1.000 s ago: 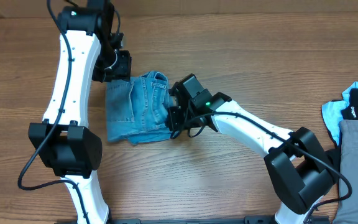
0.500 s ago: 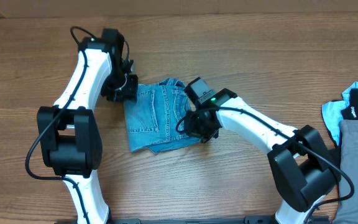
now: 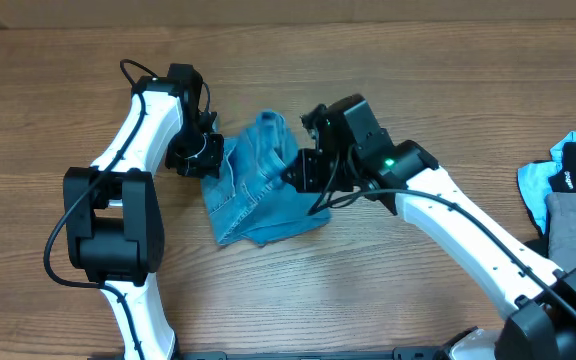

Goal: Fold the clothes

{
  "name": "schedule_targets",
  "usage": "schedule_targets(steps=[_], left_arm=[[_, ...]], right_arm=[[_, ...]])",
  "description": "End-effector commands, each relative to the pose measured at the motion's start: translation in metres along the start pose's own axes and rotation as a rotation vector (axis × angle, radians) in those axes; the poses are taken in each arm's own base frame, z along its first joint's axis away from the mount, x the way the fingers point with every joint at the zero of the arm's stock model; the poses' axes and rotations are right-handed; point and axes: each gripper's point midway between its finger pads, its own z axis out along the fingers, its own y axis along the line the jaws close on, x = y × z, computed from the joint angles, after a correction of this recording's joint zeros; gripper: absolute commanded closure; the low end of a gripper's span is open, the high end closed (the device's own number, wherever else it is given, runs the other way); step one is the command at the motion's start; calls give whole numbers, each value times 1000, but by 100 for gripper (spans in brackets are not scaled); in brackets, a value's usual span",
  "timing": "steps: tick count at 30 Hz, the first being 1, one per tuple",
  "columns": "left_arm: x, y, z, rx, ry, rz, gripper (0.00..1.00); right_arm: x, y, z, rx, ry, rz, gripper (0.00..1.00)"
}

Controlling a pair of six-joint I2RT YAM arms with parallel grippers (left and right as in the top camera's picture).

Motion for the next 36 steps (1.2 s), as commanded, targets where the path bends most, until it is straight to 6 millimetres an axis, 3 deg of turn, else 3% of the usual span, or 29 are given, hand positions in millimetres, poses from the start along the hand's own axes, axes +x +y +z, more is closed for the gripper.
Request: schedule_targets(steps=[1,5,11,12,14,20,21,22,25,28,32,36], left_arm=[[5,-4,7,35,24,2,69],[6,-6,7,45,29,1,69],[5,-6,7,45,28,2,68],[5,-6,7,45,24,2,68],[4,-6,7,45,20,3,68],[3,-6,7,45,17,3,64],[3,-6,7,46,16,3,63],[3,-6,7,46,16,3,63],[3,-6,7,46,16,3,63],[3,-6,7,47,16,3,63],[3,-9,7,62,17,3,64],[2,-12,7,80,15,4,67]], right_arm=[[-1,8,14,-31,11,11,94],[14,-22,28,75,71,193,96],[20,-91,2,382,38,293,96],[22,-101,-3,421,41,315,92],[31,-120,-15,494,61,387,76],[49,-153,-45,590,123,534,66],[48,-155,-46,577,125,545,66],[37,-140,-40,435,146,459,76],[13,-70,-26,-9,164,147,76],[-4,-29,-25,-218,124,60,79],[-19,-15,-11,-210,55,21,83],[-11,-38,23,-44,63,76,86]])
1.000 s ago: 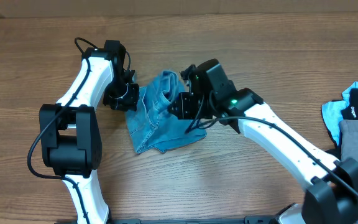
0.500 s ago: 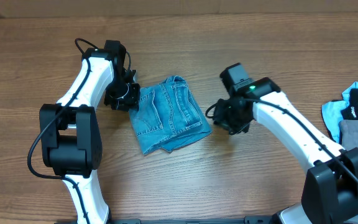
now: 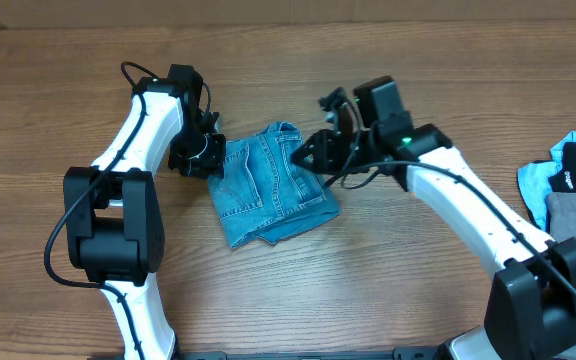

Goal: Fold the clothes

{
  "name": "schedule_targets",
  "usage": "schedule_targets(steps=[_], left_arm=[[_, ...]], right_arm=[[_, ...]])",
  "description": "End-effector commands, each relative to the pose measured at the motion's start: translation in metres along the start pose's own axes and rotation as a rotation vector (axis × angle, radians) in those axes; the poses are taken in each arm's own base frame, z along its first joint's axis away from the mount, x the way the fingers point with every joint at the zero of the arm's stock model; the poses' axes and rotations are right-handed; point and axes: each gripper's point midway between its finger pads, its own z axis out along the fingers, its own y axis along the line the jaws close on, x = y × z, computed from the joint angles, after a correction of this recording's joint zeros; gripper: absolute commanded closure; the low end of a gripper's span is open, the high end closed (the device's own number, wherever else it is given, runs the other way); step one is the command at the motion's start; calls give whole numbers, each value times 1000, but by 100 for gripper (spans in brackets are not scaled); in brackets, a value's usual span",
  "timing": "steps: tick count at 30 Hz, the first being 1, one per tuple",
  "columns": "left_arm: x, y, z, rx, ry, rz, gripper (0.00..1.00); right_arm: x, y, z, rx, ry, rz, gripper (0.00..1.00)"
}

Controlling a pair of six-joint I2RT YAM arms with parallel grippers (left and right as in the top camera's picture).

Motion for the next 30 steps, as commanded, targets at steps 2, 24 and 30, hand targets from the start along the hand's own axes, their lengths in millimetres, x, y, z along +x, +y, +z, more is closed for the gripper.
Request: schedule_targets(steps=[2,24,30], left_arm=[[2,-4,6,35,14,-3,64],[-28,-83,-40,457,-145,221,69],[-42,-117,-23,508,-242,400,92]], right_arm=[[18,-33,39,148,60,85,87],[90,-159,68,485,279,621,96],[90,-159,69,480,280,617,95]])
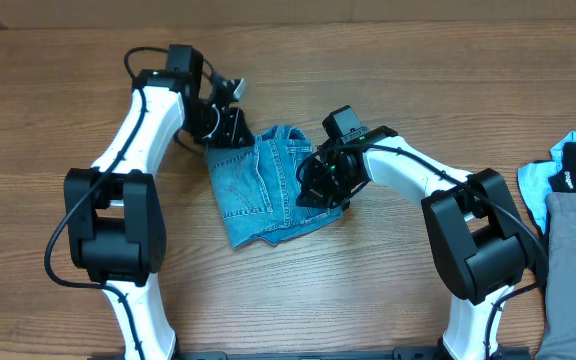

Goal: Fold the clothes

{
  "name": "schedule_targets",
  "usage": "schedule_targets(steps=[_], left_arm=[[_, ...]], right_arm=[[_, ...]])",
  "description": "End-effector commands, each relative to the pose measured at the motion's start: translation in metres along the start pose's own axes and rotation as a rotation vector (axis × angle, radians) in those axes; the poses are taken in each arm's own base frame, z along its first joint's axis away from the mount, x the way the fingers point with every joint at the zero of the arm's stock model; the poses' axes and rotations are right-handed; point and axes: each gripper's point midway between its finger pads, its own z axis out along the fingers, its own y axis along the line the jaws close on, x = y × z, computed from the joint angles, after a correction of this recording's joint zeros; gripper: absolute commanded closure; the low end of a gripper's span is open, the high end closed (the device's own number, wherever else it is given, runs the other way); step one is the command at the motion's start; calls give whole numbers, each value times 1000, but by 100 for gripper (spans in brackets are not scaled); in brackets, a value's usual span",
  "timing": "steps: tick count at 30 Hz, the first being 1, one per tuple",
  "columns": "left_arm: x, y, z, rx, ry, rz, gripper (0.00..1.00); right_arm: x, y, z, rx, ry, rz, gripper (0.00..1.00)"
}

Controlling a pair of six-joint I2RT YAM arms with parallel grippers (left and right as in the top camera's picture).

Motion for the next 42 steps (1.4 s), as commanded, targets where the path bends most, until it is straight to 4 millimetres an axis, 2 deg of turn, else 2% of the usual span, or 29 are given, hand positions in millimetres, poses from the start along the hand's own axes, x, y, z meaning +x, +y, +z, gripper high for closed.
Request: schedule_targets(steps=[1,7,10,12,14,17,19,23,25,28,29,30,31,33,34,38,40,42], left_arm=[[7,-33,31,124,19,156,95],[14,-23,87,82,62,209,96],[17,-9,114,68,78,163,96],[17,-2,122,66,74,133,94],[8,5,118,58,43,115,92],[-24,10,89,47,-56,101,87],[-48,10,59,39,-128,98,81],[-88,3,-19,20,-261,110,75],[-92,-6,-51,32,-286,105,73],[-76,-21,-81,41,-250,118,71],[-56,-28,-88,37,-192,111,70],[-48,-30,-89,38,-164,106,70],[-37,-31,-88,45,-125,97,73],[-15,-32,-84,54,-42,71,91],[-5,-29,-81,49,-4,52,96],[22,-13,-61,29,83,-1,96],[33,-1,-50,3,112,-16,96],[44,9,-38,-6,132,-37,96]], right_arm=[[-8,-48,15,164,-31,78,95],[-8,-48,15,164,-31,79,95],[-7,-49,15,165,-29,80,95],[-5,-50,14,171,-23,85,95],[-3,-50,13,174,-18,83,95],[-2,-47,8,171,-21,37,93],[-1,-45,5,168,-23,29,92],[1,-46,4,173,-17,34,92],[2,-46,3,175,-14,23,91],[3,-37,-5,150,-21,-46,91],[4,-22,-17,105,-43,-121,91],[4,-11,-26,81,-64,-169,91],[4,-1,-37,61,-92,-218,91],[5,23,-62,14,-158,-321,91],[6,36,-75,-18,-191,-370,91],[21,93,-115,-209,-284,-546,96],[26,111,-120,-271,-297,-586,96],[28,118,-116,-291,-293,-571,96]])
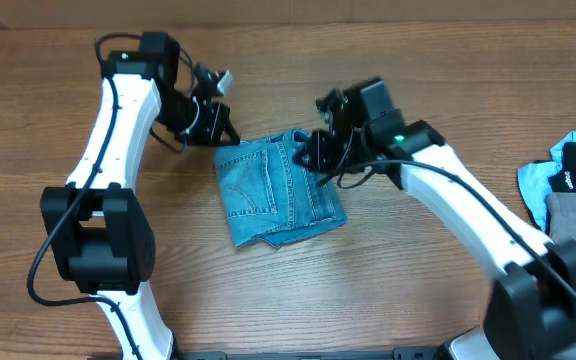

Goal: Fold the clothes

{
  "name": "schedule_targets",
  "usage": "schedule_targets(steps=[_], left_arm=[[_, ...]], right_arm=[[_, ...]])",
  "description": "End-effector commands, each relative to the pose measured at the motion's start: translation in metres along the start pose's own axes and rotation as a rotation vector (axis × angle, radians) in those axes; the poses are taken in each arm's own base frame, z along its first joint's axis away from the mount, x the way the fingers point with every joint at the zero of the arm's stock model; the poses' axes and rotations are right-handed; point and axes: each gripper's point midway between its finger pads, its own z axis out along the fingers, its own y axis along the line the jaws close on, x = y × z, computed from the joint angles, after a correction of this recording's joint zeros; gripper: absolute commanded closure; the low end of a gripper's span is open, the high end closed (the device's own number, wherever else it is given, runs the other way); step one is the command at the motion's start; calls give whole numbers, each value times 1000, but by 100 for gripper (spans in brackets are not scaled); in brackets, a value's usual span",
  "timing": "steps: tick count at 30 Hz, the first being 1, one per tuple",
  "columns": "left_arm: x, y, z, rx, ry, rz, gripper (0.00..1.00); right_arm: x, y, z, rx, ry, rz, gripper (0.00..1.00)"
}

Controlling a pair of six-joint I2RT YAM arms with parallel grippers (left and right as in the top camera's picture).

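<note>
A pair of blue denim shorts [278, 190] lies folded and fairly flat in the middle of the wooden table [418, 290]. My left gripper [223, 130] is at the shorts' top left corner, its fingertips right at the waistband. My right gripper [313, 158] reaches in from the right and sits over the waistband's top right part. The dark fingers of both blend together in the overhead view, so I cannot make out how either stands or whether it has cloth in it.
A pile of other clothes [568, 190] lies at the right table edge, with light blue, black and grey pieces. Both white arms stretch across the table to left and right of the shorts.
The right gripper has gone from the shorts' right edge to the top right of the waistband. The left arm has swung to the left. The shorts lie wider and flatter.
At first the shorts were a bunched heap held up between both grippers. Then they lay spread lower on the table, with the right gripper off to their upper right. Later the right gripper was on their right edge, and now both are at the waistband.
</note>
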Motion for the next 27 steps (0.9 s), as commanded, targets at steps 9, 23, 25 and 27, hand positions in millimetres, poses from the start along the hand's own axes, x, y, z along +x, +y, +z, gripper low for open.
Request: schedule_targets(steps=[9,23,25,27], left_arm=[[45,45,64,-33,79,-28,96],[58,57,89,-37,66,-39,96],[57,57,89,-37,65,-39,96],[57,57,89,-38,62,-36,95]], right_arm=[[32,5,78,-17,132,33,96],[52,-157,82,520,128,466,96],[56,-167,71,539,148,517,96],[58,-171,64,530,170,549,96]])
